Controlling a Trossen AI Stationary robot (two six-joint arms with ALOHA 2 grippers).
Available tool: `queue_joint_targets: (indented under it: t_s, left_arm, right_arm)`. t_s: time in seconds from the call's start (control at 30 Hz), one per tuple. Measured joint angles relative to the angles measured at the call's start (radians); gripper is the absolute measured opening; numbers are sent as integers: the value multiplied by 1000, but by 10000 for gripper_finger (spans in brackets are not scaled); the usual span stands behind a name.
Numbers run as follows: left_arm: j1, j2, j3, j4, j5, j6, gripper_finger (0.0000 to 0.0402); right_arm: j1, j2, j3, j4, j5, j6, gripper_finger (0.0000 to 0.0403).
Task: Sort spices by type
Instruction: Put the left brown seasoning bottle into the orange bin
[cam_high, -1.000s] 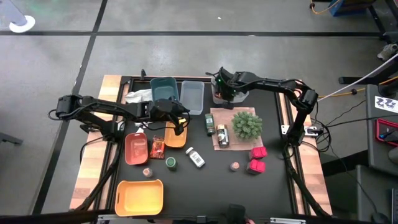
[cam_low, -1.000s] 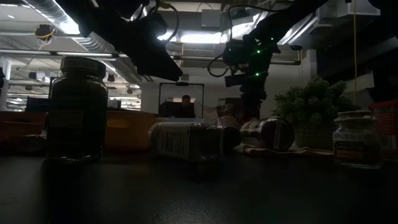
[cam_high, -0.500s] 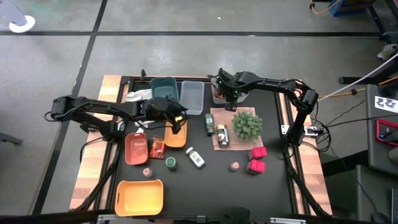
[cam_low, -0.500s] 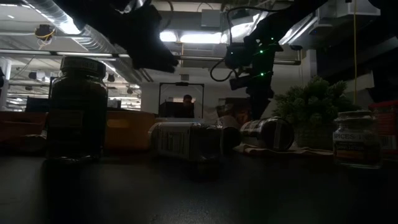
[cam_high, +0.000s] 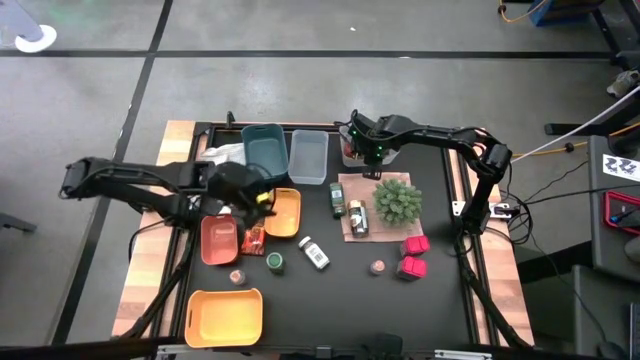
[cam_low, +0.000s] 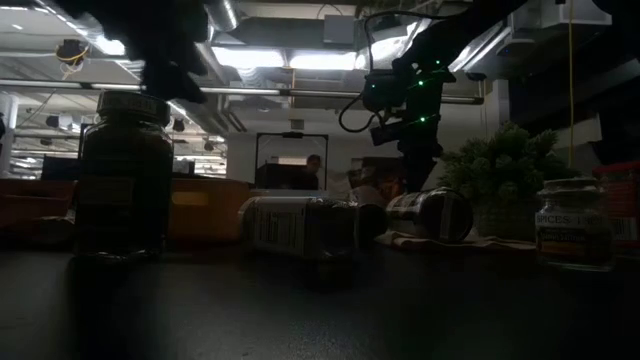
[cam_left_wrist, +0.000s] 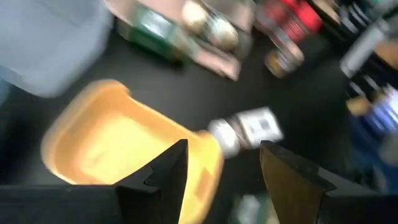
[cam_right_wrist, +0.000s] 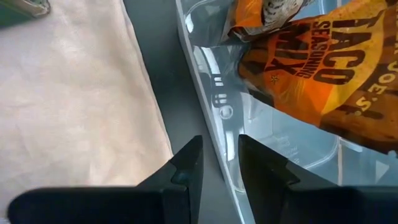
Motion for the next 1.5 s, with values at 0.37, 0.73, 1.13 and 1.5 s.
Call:
queue_joint_targets:
  t_s: [0.37, 0.73, 1.13, 1.5]
  left_arm:
    - [-200, -1, 0, -186, 72, -165, 184]
    - [-201, 1, 0, -187, 19, -225, 186]
    - [-224, 51, 0, -179, 91, -242, 249]
    - [-395, 80, 0, -179, 153, -539, 251]
  right_arm:
    - [0, 0, 0, -5, -2, 48, 102]
    - [0, 0, 0, -5, -2, 48, 102]
    - [0, 0, 0, -5, -3, 48, 102]
    - [0, 0, 0, -5, -3, 72, 102]
